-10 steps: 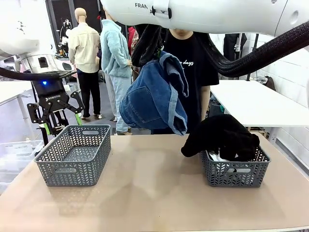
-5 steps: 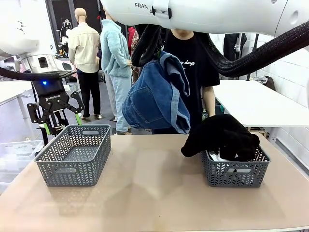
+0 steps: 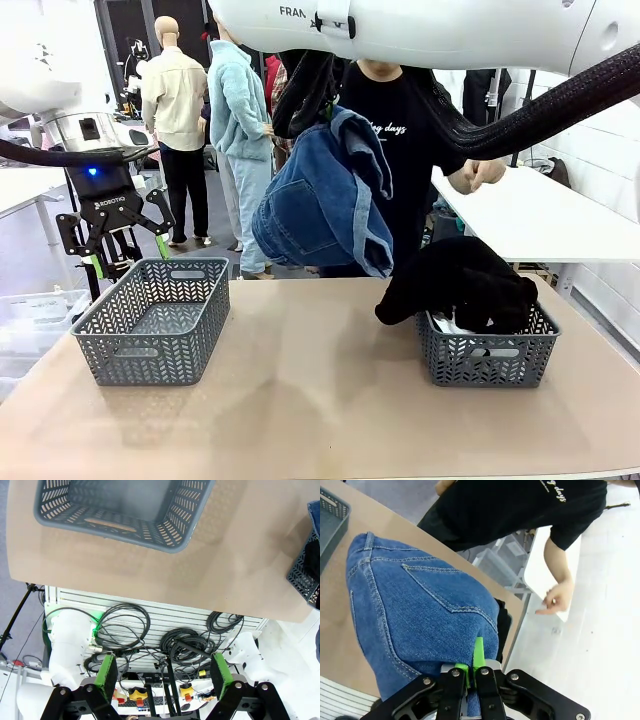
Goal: Sort the tops and bottoms.
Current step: Sort the clothes according to human instructions.
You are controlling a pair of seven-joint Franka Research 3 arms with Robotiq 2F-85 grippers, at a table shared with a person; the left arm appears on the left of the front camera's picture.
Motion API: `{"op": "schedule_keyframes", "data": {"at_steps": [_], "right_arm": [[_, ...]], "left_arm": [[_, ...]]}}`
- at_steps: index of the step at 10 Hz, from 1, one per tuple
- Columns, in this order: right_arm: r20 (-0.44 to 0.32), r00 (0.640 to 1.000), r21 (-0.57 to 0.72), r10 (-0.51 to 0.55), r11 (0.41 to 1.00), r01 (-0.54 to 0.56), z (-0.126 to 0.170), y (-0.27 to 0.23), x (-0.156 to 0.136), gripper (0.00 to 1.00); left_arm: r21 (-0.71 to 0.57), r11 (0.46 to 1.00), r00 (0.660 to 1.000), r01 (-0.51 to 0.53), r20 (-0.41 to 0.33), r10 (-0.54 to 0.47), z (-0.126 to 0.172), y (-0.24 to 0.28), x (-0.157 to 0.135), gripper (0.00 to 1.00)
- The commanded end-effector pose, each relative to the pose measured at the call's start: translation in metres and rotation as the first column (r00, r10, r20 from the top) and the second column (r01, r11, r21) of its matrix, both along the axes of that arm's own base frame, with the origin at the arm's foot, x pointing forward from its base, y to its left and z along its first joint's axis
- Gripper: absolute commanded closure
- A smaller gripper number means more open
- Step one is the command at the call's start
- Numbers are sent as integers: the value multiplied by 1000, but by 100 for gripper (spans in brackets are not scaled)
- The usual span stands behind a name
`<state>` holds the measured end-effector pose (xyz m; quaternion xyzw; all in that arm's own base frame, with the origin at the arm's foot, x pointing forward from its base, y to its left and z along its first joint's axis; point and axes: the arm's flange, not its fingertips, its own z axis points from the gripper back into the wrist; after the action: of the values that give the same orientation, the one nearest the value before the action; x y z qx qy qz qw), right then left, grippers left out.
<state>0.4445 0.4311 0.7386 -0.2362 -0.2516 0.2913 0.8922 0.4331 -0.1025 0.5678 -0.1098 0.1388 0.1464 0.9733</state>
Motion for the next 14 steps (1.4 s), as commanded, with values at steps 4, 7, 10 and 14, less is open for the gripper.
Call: {"op": "schedule_keyframes", "data": {"at_steps": [4, 7, 10, 14], "right_arm": [[5, 1000, 4, 0, 1000, 0, 1, -4, -4, 100], [5, 1000, 4, 0, 1000, 0, 1, -4, -4, 100], [5, 1000, 4, 0, 1000, 0, 1, -4, -4, 100], [5, 1000, 4, 0, 1000, 0, 1, -4, -4, 100]], "left_arm": [[-6, 1000, 1000, 2, -5, -2, 2, 2, -1, 4], [-6, 1000, 1000, 2, -5, -2, 2, 2, -1, 4], [-6, 1000, 1000, 2, -5, -2, 2, 2, -1, 4], [-6, 1000, 1000, 2, -5, -2, 2, 2, -1, 4]]}}
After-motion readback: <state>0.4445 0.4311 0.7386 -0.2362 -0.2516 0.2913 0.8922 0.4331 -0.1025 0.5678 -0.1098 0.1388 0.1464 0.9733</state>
